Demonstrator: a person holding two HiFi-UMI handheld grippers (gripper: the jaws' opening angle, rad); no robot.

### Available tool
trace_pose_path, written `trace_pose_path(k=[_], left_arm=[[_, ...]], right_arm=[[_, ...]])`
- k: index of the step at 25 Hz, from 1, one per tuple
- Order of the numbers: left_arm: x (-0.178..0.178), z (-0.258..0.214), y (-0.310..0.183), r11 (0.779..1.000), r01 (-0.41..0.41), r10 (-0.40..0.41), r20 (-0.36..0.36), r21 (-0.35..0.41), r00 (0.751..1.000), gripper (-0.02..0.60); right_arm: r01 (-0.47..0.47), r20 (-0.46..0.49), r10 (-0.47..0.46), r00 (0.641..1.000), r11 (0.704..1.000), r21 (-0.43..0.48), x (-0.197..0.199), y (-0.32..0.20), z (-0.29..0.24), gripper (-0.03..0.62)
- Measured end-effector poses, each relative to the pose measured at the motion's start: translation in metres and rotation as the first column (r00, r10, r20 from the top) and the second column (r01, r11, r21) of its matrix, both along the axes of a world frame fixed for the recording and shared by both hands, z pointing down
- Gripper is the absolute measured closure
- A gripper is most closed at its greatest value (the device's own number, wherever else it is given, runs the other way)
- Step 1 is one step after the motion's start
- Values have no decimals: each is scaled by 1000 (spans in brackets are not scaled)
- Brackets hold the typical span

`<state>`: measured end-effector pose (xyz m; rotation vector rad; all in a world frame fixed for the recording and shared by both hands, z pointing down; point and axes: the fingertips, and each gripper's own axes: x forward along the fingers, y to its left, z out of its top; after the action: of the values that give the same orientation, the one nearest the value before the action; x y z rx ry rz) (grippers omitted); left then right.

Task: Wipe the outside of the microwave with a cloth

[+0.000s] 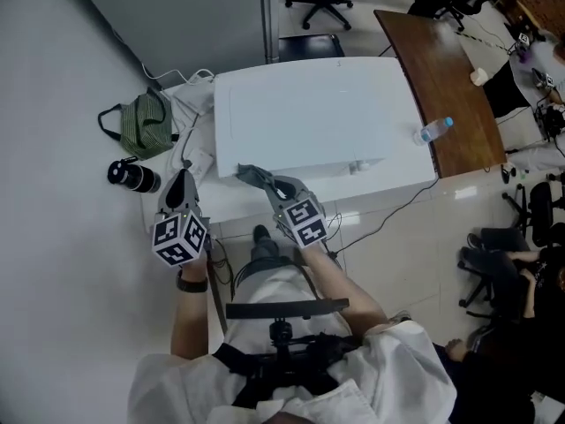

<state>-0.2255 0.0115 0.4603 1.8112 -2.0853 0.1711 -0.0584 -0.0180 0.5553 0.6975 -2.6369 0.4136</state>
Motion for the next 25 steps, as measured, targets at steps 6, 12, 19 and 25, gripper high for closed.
trace_pose_path(k=[6, 12, 19, 25], left_arm=[[76, 10, -22, 996, -71, 72, 6, -46, 997, 560], [150, 7, -18, 995, -92, 93, 16, -48, 996, 560], [154, 8, 5, 997, -45, 46, 14, -56, 999, 560], [119, 8, 35, 998, -38, 39, 15, -57, 999, 560]], right_arm=[[-325, -22, 325, 945, 945, -13, 180, -47, 13, 579], [-566, 6, 566, 824, 824, 1, 317, -59, 26, 579], [-484, 7, 485, 874, 873, -58, 271, -36, 57, 579], [-278, -16, 277, 961, 957, -84, 143, -4, 82, 579]])
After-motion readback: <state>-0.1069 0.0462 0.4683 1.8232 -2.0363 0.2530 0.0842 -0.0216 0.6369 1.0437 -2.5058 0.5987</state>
